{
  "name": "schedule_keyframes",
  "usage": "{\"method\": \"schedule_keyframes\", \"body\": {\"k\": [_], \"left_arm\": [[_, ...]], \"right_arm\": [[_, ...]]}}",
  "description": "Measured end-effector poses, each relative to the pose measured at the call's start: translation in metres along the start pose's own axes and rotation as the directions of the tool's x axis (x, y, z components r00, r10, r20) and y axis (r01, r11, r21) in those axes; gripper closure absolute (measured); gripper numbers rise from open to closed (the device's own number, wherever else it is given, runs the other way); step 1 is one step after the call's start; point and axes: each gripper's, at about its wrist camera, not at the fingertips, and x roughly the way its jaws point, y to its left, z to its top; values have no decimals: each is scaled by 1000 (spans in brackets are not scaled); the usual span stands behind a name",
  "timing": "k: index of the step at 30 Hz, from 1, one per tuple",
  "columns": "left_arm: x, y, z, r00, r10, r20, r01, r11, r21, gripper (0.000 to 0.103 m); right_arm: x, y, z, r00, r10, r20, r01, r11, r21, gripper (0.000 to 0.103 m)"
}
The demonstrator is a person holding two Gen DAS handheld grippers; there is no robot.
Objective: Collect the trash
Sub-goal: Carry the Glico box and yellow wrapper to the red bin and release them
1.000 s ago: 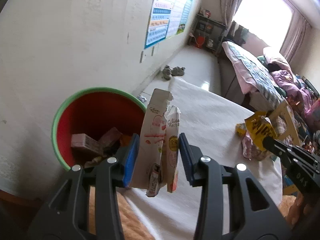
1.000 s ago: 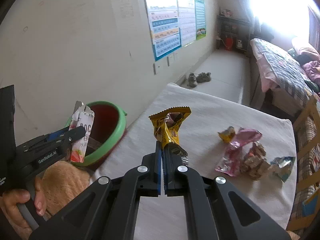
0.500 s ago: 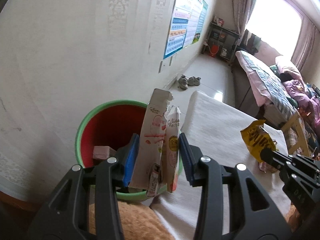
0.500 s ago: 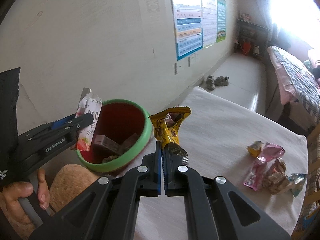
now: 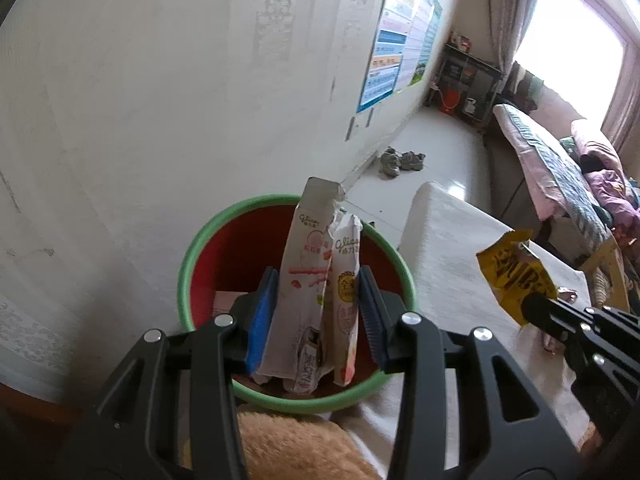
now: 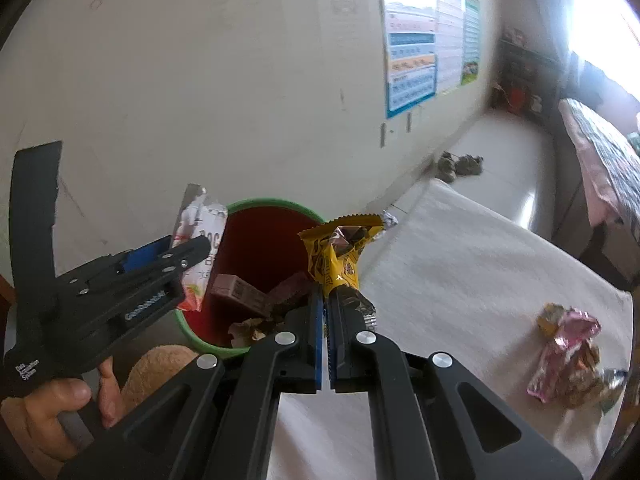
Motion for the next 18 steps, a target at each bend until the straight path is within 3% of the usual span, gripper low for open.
{"method": "schedule_keyframes", "body": {"k": [8,18], "left_arm": [[17,18,1,999,18,-36,-19,999,-28,64],[32,36,10,995,79,-56,-81,996,-31,64]], "right_arm": [[32,19,8,999,25,-35,-27,998,-49,100],[57,20,32,995,90,-36,-90,996,-15,99]]}}
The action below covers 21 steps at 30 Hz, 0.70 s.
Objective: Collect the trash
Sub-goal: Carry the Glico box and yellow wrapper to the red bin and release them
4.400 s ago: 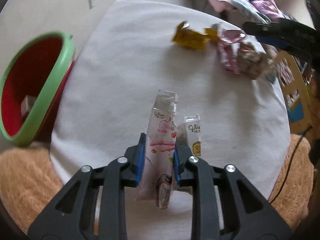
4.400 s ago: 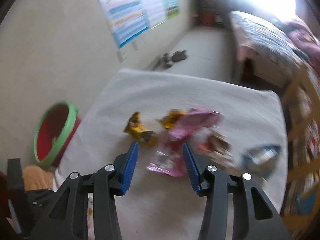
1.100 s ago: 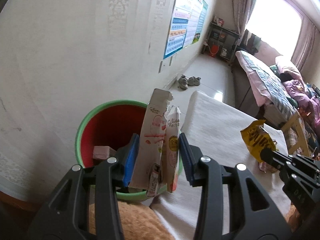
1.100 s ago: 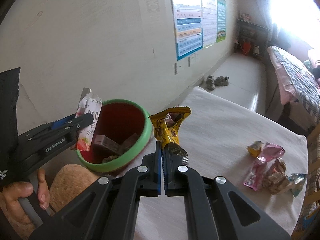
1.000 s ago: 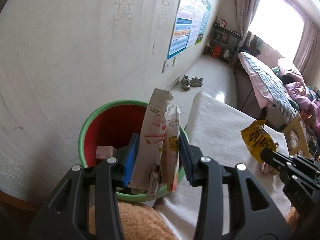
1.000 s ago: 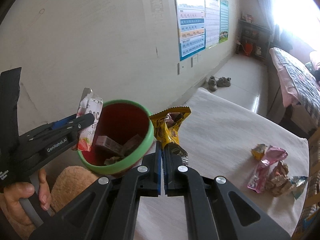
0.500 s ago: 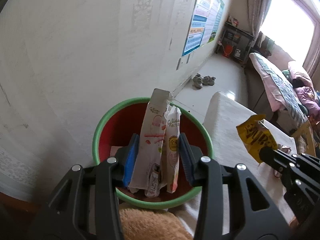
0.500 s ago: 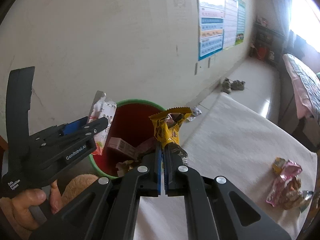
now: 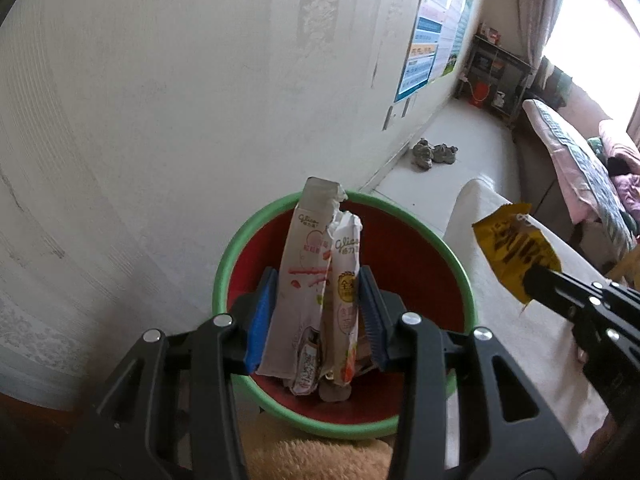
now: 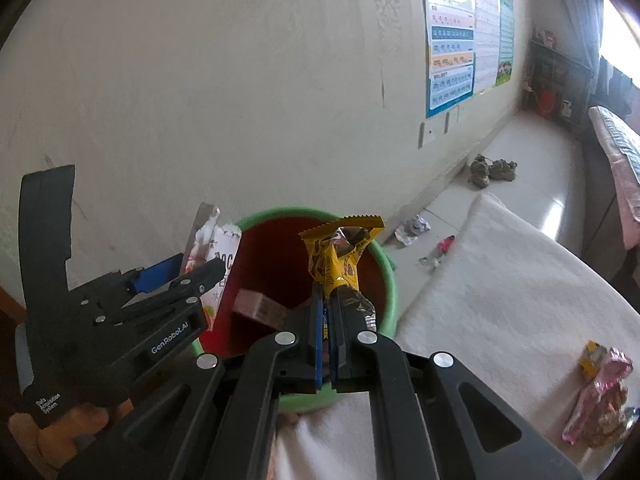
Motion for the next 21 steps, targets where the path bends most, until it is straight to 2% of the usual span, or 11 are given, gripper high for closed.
{"method": "schedule_keyframes", "body": {"k": [9,12,13,14,15,16,21], "left_arm": [[13,2,1,999,7,-34,-6,1000,17,62],[17,4,2,999,15,-42,-15,1000,-1,50],[17,5,1,999,14,-44,-15,1000,-8,42],[17,5,1,999,14,-44,-14,1000,-12,37],[16,5,1,999,15,-43,-15,1000,-15,36],[16,5,0,999,17,-41,-18,1000,-15,33],[10,1,-1,999,30,-37,-30,1000,0,32]], "right_arm": [[22,-2,6,999,44,-29,-43,998,34,98],[25,-2,6,997,61,-37,-60,998,32,97],[25,-1,4,997,62,-41,-61,998,33,94],[25,-3,5,998,59,-38,-58,998,39,86],[25,-4,5,998,60,-31,-58,997,44,79],[23,-5,5,998,60,-24,-58,997,50,78],[14,-14,2,998,66,-16,-64,995,77,76]]}}
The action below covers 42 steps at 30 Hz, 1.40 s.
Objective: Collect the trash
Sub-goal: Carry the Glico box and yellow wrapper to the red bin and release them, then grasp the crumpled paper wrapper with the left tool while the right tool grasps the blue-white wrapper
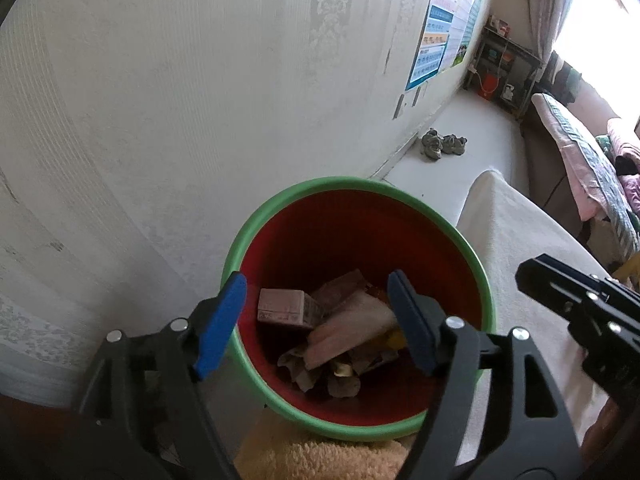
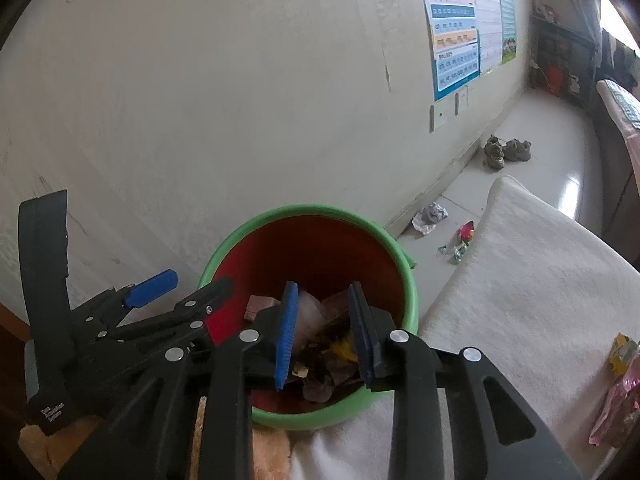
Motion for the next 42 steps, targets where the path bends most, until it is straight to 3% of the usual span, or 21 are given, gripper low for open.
{"method": "schedule_keyframes", "body": {"k": [8,10,15,18,23,27,31,33,36,39,42], "left_arm": [[-24,-27,-6,999,-47,10,47,998,29,32],[-31,-43,-11,997,-74,8,73,996,54,32],[-42,-90,-25,986,-164,-22,166,979,122,32],[-50,-122,-36,976,-215,-44,219,959,178,32],[-62,-164,-53,958,-273,-84,286,924,253,32],[-67,-185,-64,954,-281,-109,301,907,295,32],[-73,-200,-70,951,-285,-119,309,893,328,32],[-73,-206,-72,949,-287,-128,314,890,330,32],[-73,-222,-77,945,-291,-153,326,882,339,32],[-73,-239,-83,943,-288,-168,331,869,368,32],[-73,-254,-89,941,-284,-183,335,855,396,32]], "right_arm": [[-46,-21,-21,999,-9,39,8,999,43,74],[-62,-30,-31,999,-20,49,17,997,70,70],[-113,-67,-64,990,-98,100,83,985,149,69],[-141,-103,-81,974,-197,109,169,960,224,64],[-174,-184,-108,909,-416,33,372,845,384,56],[-190,-244,-133,875,-482,-34,434,752,496,55],[-205,-295,-159,824,-563,-66,485,639,597,49],[-204,-325,-170,822,-560,-105,478,577,663,46],[-198,-362,-185,847,-509,-157,438,499,748,45],[-183,-381,-192,872,-447,-197,422,485,766,44],[-174,-386,-194,876,-440,-200,418,483,769,42]]}}
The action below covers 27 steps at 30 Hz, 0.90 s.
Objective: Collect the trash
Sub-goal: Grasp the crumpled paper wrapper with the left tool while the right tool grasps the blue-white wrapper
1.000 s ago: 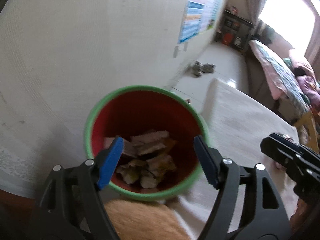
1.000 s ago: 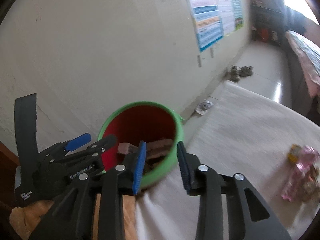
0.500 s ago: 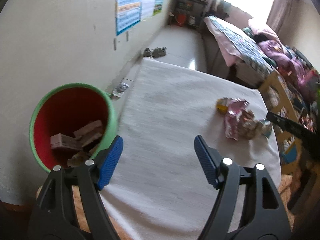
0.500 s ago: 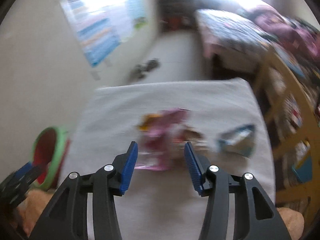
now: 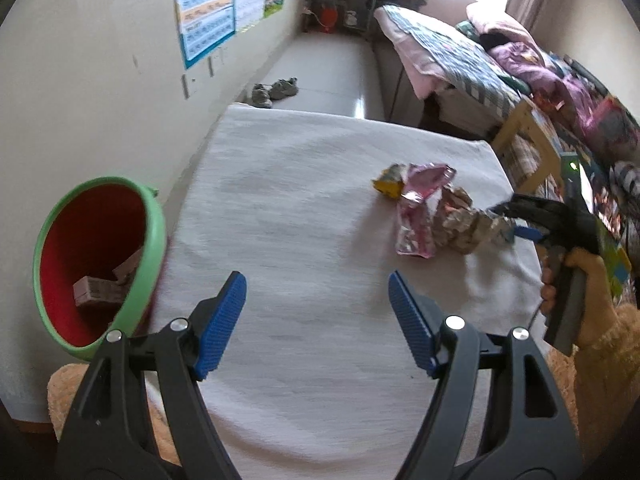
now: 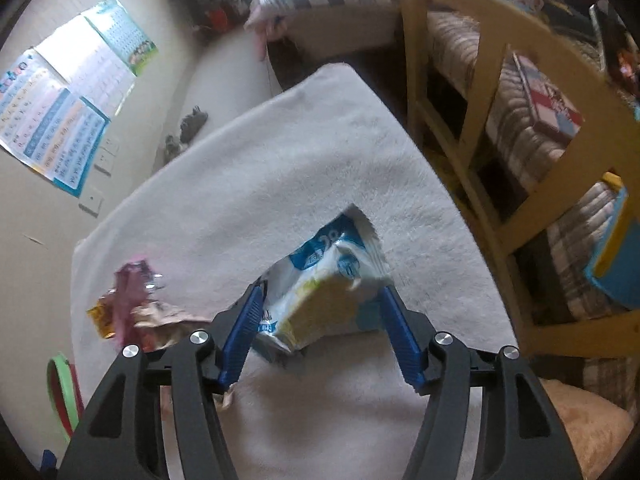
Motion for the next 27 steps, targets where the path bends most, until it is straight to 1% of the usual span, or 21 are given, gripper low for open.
{"method": "schedule_keyframes", "body": {"k": [1,2,3,4,5,6,8,11,13,16,19,21,23,25,27], "left_arm": [[2,-6,0,1000,-4,-6,4,1000,13,32],[5,-12,0,1000,-9,-13,9,1000,28,32],[6,-17,0,1000,-11,-17,12,999,38,32],[8,-24,1,1000,-18,-20,19,999,50,32],[11,-31,2,999,-32,-22,33,998,60,32],[14,-38,4,998,-48,-26,50,996,67,32],[19,-49,7,996,-80,-32,82,993,80,32],[36,-77,16,991,-126,-45,131,984,121,32],[48,-95,22,987,-149,-55,155,979,130,32],[71,-120,34,980,-185,-66,192,975,115,31],[95,-142,43,982,-174,-74,182,976,116,31],[112,-156,46,982,-156,-104,169,977,126,31],[131,-167,46,980,-126,-151,147,979,140,31],[145,-171,46,977,-96,-193,125,982,144,31],[156,-169,43,965,-90,-247,123,985,124,46]], "right_arm": [[0,0,0,1000,8,2,-8,1000,-3,45],[0,1,-1,1000,20,1,-20,1000,-16,55],[-1,1,-2,1000,28,-3,-28,999,-27,71],[-3,-1,-4,998,57,-12,-58,998,-33,77],[-4,-3,-4,997,80,-17,-80,996,-29,94],[-9,-5,-6,995,94,-15,-95,995,-26,97],[-26,-10,-11,992,129,15,-129,991,-29,97],[-57,-24,-29,982,175,66,-174,984,-33,97],[-75,-32,-43,979,173,108,-169,984,-49,97],[-90,-46,-66,978,134,158,-124,990,-71,97],[-89,-55,-79,981,111,161,-100,992,-75,97],[-87,-60,-77,979,129,157,-122,991,-54,96],[-90,-61,-75,973,135,190,-126,990,-58,96],[-91,-58,-75,968,132,212,-117,990,-78,95],[-89,-57,-76,967,142,212,-125,988,-91,95]]}}
